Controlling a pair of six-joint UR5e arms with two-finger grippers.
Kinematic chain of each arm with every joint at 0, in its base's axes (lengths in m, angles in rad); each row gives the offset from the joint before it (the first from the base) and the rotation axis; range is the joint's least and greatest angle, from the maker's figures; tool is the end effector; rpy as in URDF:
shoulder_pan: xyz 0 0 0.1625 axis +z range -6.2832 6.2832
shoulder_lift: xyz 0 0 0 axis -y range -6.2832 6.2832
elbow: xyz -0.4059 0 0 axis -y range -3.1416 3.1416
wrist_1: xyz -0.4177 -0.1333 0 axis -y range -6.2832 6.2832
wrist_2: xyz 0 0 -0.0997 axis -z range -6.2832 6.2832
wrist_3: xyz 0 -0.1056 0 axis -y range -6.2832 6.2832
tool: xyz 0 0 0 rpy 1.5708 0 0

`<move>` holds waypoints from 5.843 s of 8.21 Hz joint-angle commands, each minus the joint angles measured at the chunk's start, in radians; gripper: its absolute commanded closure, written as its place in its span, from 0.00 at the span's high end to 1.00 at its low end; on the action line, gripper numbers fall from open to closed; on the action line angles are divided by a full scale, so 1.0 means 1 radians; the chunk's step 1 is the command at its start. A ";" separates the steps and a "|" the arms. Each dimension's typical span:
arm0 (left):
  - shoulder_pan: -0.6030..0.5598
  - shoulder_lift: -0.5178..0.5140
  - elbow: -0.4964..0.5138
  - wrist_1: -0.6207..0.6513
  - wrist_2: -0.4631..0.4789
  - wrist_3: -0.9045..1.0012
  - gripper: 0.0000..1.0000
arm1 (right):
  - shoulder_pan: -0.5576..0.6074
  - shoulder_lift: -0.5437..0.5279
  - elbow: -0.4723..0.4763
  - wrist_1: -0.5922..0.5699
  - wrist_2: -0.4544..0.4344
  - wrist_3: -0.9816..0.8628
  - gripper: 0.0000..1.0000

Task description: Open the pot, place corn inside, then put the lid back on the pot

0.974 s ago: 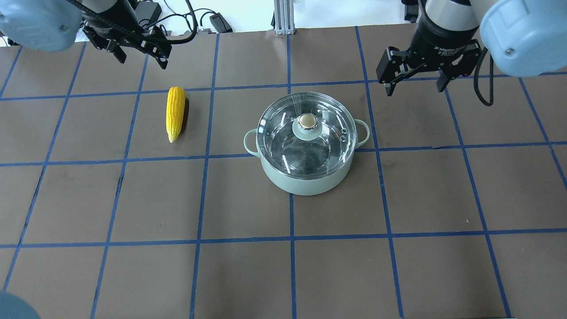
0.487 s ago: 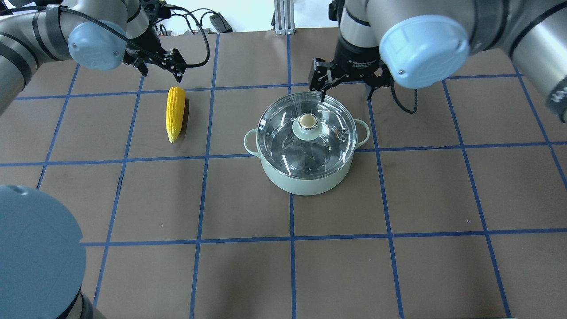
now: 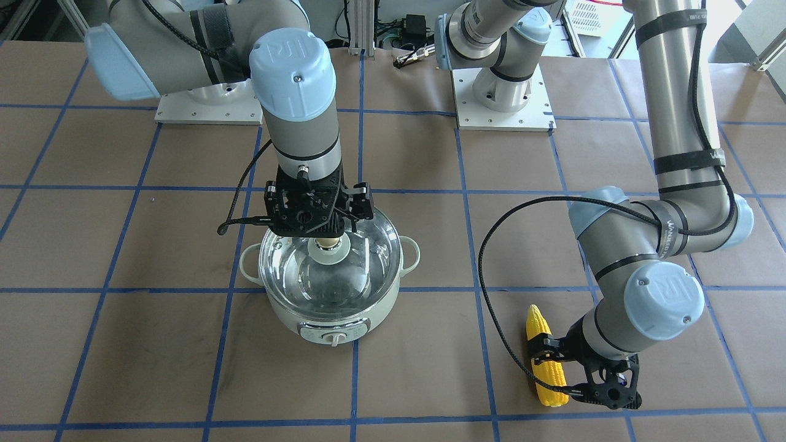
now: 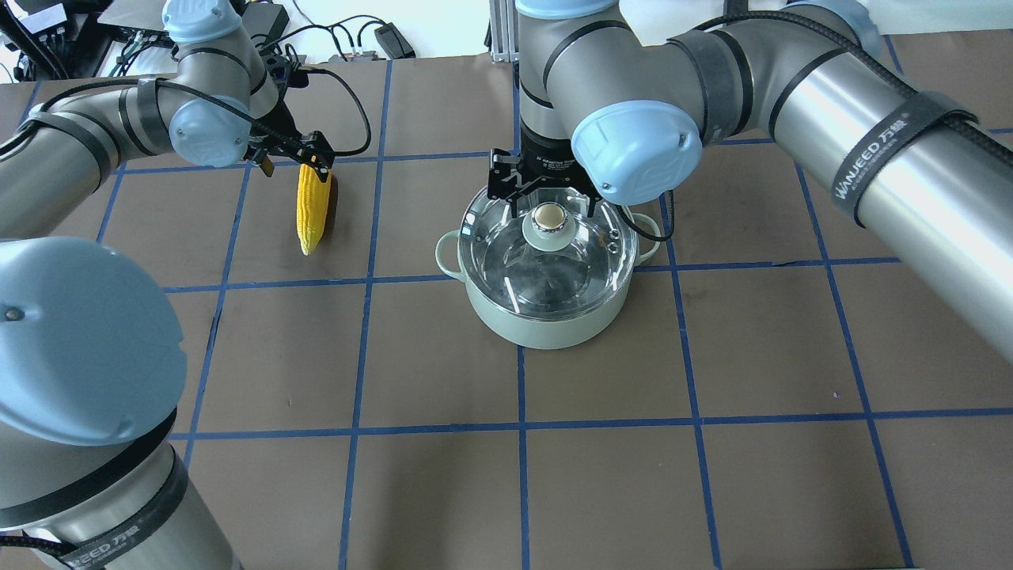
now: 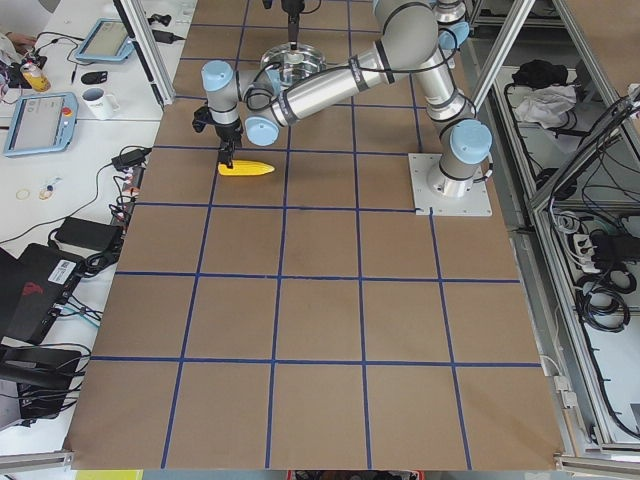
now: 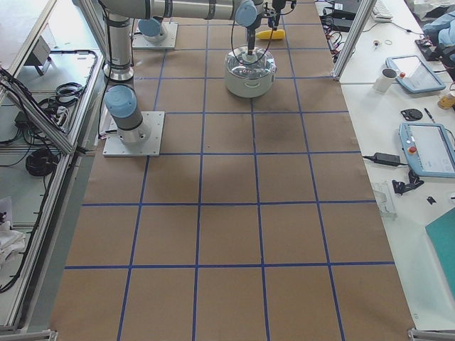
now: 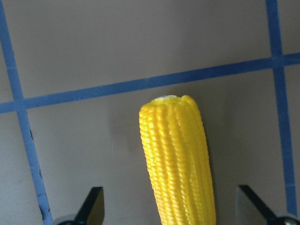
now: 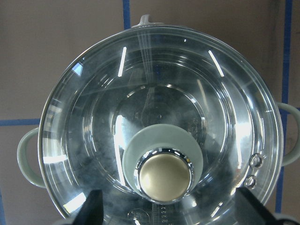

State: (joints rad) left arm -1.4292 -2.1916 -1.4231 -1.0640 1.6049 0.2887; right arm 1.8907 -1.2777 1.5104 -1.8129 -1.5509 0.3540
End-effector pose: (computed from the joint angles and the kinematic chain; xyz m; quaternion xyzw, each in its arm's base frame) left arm -0.0280 -0.7223 0.2002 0.0732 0.9970 -0.0128 0.0203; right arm 0.3249 -0.5501 0.3501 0.0170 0.9998 -0.0012 0.0109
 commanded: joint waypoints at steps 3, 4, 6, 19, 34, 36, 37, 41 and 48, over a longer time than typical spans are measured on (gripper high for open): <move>0.003 -0.074 0.000 0.025 -0.056 -0.068 1.00 | 0.005 0.054 0.004 -0.046 -0.003 0.036 1.00; 0.003 -0.080 -0.002 0.041 -0.056 -0.066 1.00 | 0.005 0.055 0.002 -0.048 -0.005 0.036 0.97; 0.003 -0.083 0.000 0.044 -0.046 -0.060 0.04 | 0.005 0.055 0.004 -0.046 -0.005 0.036 0.80; -0.231 0.259 0.007 -0.142 -0.006 -0.366 0.00 | -0.305 -0.161 -0.019 0.165 0.068 -0.311 0.37; -0.553 0.142 -0.059 -0.089 -0.099 -0.562 1.00 | -0.421 -0.183 -0.004 0.216 0.025 -0.510 0.33; -0.544 0.161 -0.057 -0.097 -0.109 -0.562 1.00 | -0.421 -0.183 -0.004 0.215 0.026 -0.510 0.33; -0.539 0.176 -0.048 -0.118 -0.097 -0.551 1.00 | -0.421 -0.183 -0.004 0.215 0.026 -0.510 0.33; -0.447 0.199 -0.034 -0.120 -0.099 -0.465 1.00 | -0.324 -0.172 -0.013 0.201 0.025 -0.433 0.33; -0.214 0.433 -0.034 -0.394 0.019 -0.296 1.00 | -0.047 0.012 -0.078 0.043 0.040 -0.100 0.28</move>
State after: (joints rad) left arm -1.7175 -1.8218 -1.4572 -1.3568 1.5963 -0.0122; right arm 1.8045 -1.3021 1.4350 -1.7292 -1.5194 0.1971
